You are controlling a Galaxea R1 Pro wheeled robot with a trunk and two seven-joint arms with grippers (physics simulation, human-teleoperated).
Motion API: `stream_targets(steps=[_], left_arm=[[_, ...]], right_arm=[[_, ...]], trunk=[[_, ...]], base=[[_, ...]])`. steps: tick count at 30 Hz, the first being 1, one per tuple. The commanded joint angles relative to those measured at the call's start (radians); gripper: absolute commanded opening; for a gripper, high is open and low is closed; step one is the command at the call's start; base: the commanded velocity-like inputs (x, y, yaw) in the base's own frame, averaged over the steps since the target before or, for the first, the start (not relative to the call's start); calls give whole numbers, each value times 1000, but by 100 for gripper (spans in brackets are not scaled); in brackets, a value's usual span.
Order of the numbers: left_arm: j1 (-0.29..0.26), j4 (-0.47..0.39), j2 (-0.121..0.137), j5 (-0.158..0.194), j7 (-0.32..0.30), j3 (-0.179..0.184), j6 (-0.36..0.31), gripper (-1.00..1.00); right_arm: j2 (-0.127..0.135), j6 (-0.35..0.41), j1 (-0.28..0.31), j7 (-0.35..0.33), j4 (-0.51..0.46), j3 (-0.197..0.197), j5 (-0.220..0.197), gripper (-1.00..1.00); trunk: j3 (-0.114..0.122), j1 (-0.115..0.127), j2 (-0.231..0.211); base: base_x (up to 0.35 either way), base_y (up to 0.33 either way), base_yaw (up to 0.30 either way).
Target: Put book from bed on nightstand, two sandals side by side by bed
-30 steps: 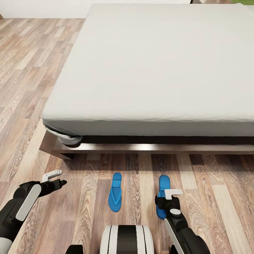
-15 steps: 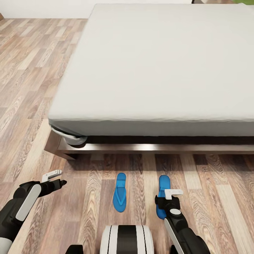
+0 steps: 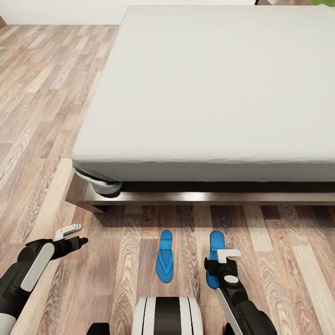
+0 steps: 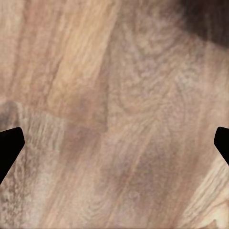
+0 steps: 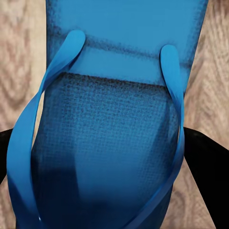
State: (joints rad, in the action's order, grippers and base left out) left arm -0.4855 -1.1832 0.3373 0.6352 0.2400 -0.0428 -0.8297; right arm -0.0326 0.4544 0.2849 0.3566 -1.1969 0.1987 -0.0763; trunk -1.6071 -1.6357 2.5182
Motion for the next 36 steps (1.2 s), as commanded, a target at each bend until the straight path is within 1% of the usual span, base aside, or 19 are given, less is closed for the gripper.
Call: stream_targets(steps=[1, 11, 13, 19, 24, 27, 28, 32, 33, 34, 36], left_arm=[[0, -1, 0, 11, 8, 0, -3, 100], [0, -1, 0, 11, 8, 0, -3, 100], [0, -1, 0, 10, 9, 0, -3, 100], [0, -2, 0, 10, 9, 0, -3, 100], [0, -2, 0, 9, 9, 0, -3, 100], [-1, -2, 0, 9, 9, 0, -3, 100], [-1, -3, 0, 9, 9, 0, -3, 100], [0, -3, 0, 9, 9, 0, -3, 100], [0, -3, 0, 9, 9, 0, -3, 100], [0, -3, 0, 8, 9, 0, -3, 100], [0, -3, 0, 8, 10, 0, -3, 100]], right_arm=[[0, 3, 0, 8, -1, 2, -8, -100], [-2, 6, 2, 7, 12, 4, -6, -100], [-5, 13, 37, 6, 52, 6, -3, -100], [-6, 63, 99, 6, 88, 7, -2, -100], [-7, 70, 168, 6, 174, 12, -2, -100], [-8, 70, 196, 6, 214, 14, -3, -100], [-10, 70, 205, 6, 225, 15, -3, -100], [-43, 71, 243, 4, 292, 18, -3, -100], [-47, 71, 248, 4, 305, 18, -3, -100], [-63, 71, 269, 2, 370, 14, -10, -100], [-64, 72, 271, 2, 377, 11, -13, -100]], trunk=[[-1, 0, 0], [-1, 0, 0], [-1, 0, 0], [-1, 0, 0], [-1, 0, 0], [-1, 0, 0], [-1, 0, 0], [-1, 0, 0], [-1, 0, 0], [-1, 0, 0], [-1, 0, 0]], base=[[0, 3, 0], [0, 0, 0], [0, 0, 0], [0, 0, 0], [0, 0, 0], [0, 0, 0], [0, 0, 0], [0, 0, 0], [0, 0, 0], [0, 0, 0], [0, 0, 0]])
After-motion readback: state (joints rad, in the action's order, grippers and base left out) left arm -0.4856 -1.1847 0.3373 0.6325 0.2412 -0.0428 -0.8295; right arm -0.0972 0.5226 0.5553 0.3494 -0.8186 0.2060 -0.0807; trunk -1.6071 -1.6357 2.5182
